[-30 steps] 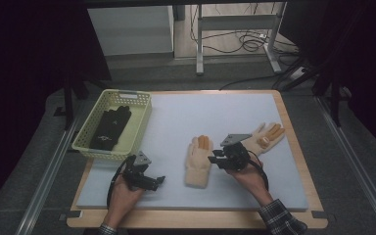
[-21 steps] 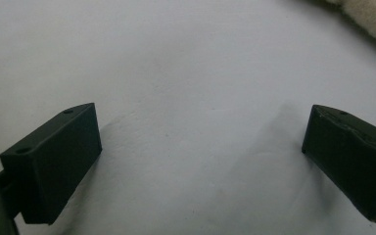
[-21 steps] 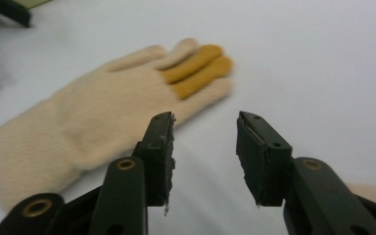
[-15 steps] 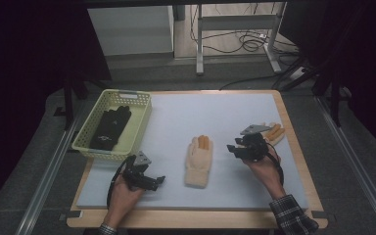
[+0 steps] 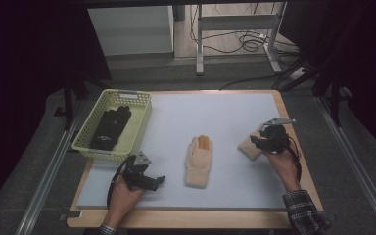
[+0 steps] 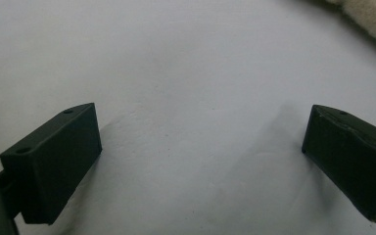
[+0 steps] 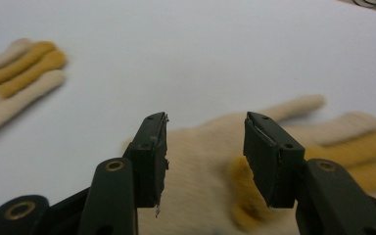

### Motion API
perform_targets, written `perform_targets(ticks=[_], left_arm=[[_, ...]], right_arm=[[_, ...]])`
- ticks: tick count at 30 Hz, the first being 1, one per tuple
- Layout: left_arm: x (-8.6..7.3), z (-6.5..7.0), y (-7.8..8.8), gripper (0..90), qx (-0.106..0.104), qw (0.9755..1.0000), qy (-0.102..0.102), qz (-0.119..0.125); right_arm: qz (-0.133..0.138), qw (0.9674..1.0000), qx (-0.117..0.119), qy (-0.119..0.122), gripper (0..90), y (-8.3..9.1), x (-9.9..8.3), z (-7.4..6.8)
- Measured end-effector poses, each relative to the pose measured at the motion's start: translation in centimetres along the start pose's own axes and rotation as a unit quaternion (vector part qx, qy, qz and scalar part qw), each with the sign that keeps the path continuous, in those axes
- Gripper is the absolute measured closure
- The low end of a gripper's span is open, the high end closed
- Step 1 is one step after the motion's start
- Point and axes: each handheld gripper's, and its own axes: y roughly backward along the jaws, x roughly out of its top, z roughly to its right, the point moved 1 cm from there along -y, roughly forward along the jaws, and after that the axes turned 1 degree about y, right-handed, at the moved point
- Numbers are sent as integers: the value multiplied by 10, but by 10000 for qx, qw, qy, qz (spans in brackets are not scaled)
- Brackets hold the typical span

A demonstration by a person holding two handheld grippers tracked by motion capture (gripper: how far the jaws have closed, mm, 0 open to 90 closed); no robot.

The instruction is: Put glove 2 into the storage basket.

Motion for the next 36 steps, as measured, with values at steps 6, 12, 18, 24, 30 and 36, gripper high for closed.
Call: perform_targets(ticks=[6, 12, 18, 24, 30, 36], left_arm=[[0, 0, 0, 10, 1, 10000, 11, 11], [0, 0, 0, 11, 2, 10000, 5, 5], [0, 0, 0, 10, 2, 10000, 7, 8], [0, 0, 0, 10, 2, 10000, 7, 7], [0, 0, 0, 10, 2, 10000, 7, 7], [0, 0, 0, 10, 2, 10000, 5, 5]], right_arm=[[-160, 9993, -293, -150, 444, -5, -9, 15], [-339, 9980, -441, -314, 374, -17, -20, 25], [-388, 9977, -519, -193, 492, -28, -28, 23], [-402, 9977, -537, -92, 616, -26, -26, 18], [-208, 9986, -480, -38, 616, -15, -22, 17], [38, 9993, -358, 80, 613, 3, -11, 9]])
